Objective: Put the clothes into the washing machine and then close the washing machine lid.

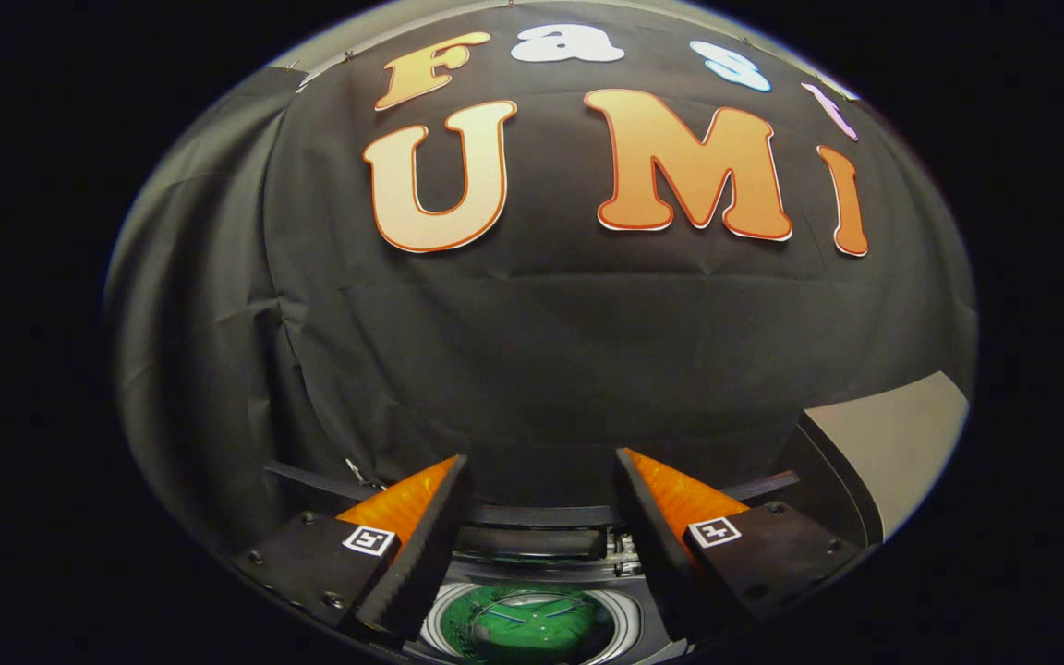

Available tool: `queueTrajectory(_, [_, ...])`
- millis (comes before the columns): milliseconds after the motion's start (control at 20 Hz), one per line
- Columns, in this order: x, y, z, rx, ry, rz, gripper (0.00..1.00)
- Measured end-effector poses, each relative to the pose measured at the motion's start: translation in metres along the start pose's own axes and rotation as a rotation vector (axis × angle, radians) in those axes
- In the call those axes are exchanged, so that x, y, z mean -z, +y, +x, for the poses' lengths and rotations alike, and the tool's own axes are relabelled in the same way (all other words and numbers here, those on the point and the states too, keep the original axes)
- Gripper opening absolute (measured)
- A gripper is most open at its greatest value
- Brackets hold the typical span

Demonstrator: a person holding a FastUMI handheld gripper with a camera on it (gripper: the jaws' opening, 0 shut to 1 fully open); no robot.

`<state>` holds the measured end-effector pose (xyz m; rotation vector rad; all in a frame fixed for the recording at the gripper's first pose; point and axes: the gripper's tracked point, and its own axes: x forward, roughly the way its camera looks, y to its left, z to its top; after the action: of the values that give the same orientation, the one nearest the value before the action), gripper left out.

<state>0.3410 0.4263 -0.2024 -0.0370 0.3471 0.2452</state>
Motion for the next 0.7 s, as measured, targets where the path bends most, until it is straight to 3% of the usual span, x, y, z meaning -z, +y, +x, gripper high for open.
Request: queueTrajectory(700, [0.043,0.01,-0.054,-0.035,-0.15,-0.032,0.99])
